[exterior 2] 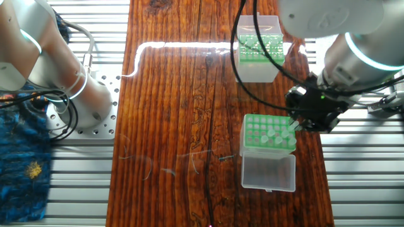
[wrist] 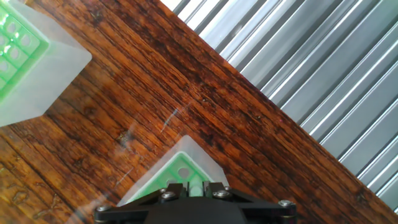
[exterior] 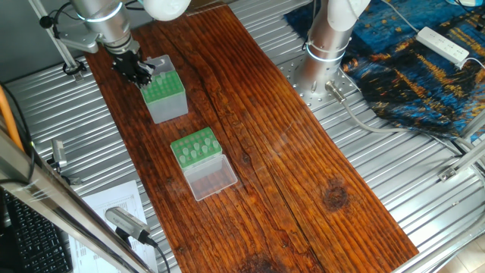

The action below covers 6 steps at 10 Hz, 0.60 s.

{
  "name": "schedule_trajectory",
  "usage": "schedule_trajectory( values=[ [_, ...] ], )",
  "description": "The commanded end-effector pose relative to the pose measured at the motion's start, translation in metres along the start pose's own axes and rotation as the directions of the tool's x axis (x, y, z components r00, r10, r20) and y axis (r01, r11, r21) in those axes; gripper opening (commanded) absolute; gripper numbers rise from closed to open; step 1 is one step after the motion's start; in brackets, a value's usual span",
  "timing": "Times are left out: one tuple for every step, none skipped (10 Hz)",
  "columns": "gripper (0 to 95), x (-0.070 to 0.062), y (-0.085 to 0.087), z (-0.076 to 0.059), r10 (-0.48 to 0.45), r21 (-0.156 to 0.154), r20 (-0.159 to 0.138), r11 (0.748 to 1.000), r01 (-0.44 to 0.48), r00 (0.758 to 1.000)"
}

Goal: Transfer all large pipette tips from one holder to another

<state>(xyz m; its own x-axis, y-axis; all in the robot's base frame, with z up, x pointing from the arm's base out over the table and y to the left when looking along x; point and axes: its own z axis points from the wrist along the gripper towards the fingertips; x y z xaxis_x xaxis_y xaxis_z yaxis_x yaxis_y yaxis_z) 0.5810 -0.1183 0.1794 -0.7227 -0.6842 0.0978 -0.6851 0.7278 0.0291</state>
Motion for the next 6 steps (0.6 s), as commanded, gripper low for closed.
schedule_trajectory(
  values=[
    [0.0,0.0,0.002,-0.007,-0.005,-0.001,-0.003,1.0,0.005,1.0],
    [0.0,-0.002,0.003,-0.014,-0.01,-0.002,-0.011,1.0,0.01,1.0],
    [0.0,-0.003,0.004,-0.02,-0.014,-0.002,-0.015,1.0,0.014,1.0],
    [0.0,-0.003,0.005,-0.024,-0.015,-0.003,-0.016,1.0,0.015,1.0],
    [0.0,-0.003,0.005,-0.028,-0.016,-0.005,-0.019,1.0,0.016,1.0],
    [0.0,-0.002,0.005,-0.036,-0.023,-0.011,-0.025,1.0,0.023,0.999]
  ],
)
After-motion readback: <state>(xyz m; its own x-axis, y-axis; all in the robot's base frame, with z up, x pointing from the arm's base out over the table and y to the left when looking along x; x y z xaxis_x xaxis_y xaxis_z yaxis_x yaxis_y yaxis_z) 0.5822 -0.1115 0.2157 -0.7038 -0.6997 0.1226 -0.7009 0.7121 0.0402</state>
